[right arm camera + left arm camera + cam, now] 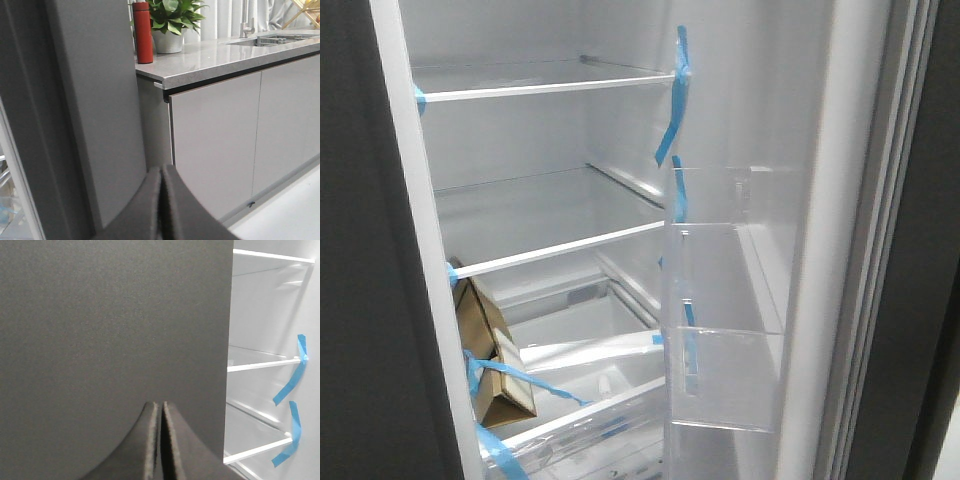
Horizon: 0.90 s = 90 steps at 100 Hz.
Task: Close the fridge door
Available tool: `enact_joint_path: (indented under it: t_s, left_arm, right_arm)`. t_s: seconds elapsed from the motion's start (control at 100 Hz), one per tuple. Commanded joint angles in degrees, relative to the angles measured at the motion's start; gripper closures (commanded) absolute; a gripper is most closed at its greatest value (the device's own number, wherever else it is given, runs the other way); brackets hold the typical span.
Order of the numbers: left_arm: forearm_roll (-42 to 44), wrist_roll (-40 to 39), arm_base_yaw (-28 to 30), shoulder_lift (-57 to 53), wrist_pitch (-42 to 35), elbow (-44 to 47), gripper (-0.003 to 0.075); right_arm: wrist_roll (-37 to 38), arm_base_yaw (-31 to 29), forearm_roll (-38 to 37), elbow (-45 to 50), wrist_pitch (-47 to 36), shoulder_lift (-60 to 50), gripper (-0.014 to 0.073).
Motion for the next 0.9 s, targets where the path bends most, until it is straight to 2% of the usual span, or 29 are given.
enact_joint_path:
  t_s: [0.0, 0.74, 0.89]
  left_arm:
    - [-0.23, -0.25, -0.36, -1.05, -4.18, 2.01, 0.074]
    - [-0.23, -0.25, -0.36, -1.05, -4.18, 2.01, 0.074]
    - [-0.23, -0.25, -0.36, -1.05, -4.18, 2.01, 0.074]
  right_arm:
    - [-0.43, -0.42, -0.72, 1.01, -4.66, -1.27, 0.0639]
    - [-0.43, -0.42, -0.96, 1.01, -5.31, -1.27, 0.0639]
    - [-0.43, -0.42, 1.23, -2.94, -5.01, 0.59, 0.0639]
